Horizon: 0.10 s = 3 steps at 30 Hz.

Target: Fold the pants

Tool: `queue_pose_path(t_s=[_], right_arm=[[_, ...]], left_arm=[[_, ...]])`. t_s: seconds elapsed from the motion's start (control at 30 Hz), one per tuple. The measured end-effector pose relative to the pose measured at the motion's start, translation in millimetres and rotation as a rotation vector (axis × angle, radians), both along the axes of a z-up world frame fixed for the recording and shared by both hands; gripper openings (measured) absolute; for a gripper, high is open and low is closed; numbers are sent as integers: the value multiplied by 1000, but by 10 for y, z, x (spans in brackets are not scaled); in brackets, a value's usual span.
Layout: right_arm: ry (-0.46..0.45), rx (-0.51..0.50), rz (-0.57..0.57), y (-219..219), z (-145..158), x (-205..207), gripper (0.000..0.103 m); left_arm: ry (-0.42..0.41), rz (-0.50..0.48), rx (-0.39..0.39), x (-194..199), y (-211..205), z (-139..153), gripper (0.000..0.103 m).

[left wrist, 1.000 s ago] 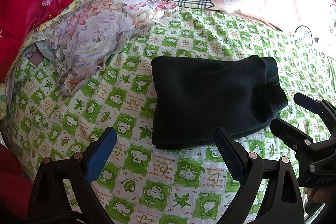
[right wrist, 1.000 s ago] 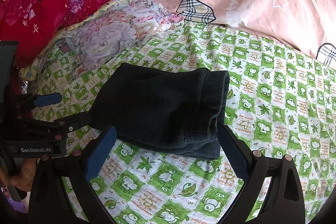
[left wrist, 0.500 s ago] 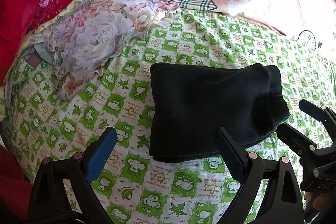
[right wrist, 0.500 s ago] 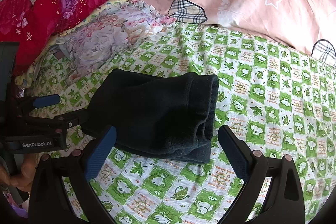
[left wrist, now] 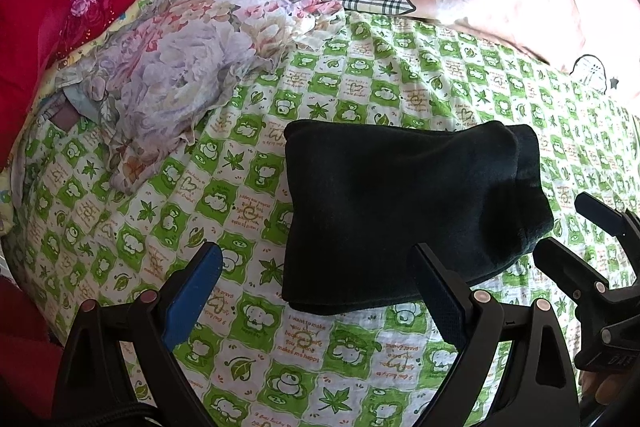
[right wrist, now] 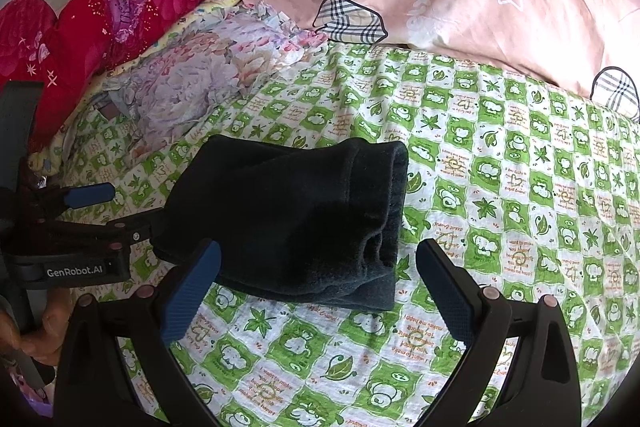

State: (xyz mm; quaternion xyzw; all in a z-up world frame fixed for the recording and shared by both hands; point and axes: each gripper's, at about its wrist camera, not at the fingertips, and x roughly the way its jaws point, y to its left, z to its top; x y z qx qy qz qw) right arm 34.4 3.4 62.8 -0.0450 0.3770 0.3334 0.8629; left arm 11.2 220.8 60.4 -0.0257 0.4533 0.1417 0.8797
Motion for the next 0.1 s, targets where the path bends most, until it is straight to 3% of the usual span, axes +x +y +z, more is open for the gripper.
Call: queue_pose_path(t_s=[0.1], right_arm=[[1,1,-1,-8,5,-1,99]], left_arm=[[3,6,-11,3,3,17,95]])
